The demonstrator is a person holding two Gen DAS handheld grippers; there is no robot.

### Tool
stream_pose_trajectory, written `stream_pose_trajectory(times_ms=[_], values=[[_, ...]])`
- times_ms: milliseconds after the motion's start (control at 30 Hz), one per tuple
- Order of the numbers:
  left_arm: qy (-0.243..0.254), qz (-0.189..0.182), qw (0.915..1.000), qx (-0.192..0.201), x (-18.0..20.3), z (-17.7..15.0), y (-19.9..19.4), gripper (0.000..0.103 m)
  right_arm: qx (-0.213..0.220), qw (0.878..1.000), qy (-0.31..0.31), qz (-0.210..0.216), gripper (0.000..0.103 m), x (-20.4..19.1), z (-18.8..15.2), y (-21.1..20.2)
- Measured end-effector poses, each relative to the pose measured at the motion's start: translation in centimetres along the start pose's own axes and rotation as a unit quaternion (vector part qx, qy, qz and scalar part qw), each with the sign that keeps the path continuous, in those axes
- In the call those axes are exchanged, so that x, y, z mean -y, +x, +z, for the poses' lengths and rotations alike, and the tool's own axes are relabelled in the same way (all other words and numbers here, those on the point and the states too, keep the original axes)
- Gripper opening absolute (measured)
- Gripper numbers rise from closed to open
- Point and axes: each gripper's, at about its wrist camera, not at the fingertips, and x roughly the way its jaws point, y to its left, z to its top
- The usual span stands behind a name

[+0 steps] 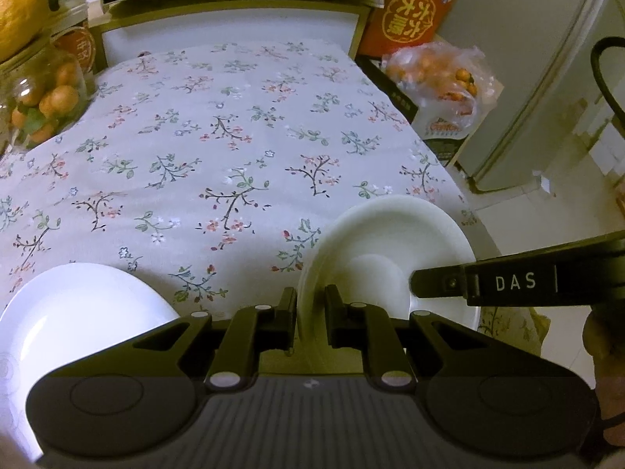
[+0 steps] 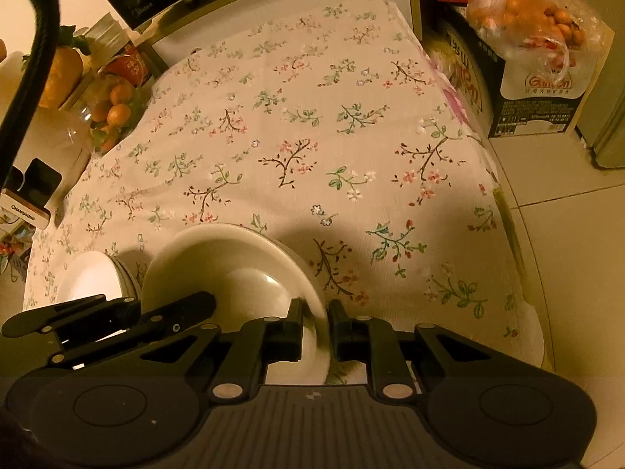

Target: Organize plates and bowls

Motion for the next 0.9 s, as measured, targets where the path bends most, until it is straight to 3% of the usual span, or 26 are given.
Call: stream_pose_trajectory(times_ms=[400,900], values=[[-0.032,0.029,0.9971,0.063,-2.1,1.3,-4.9,0.013,0.056,0.998,-0.023,0.033,0.014,-3.2,1.6,-3.0],[-0.111,0.082,0.9892,0.050,-8.6,-2.3,-8.5,0.013,0.010,0.993,-0.102,0.063,0.014,-12.1,0.6,-1.1]])
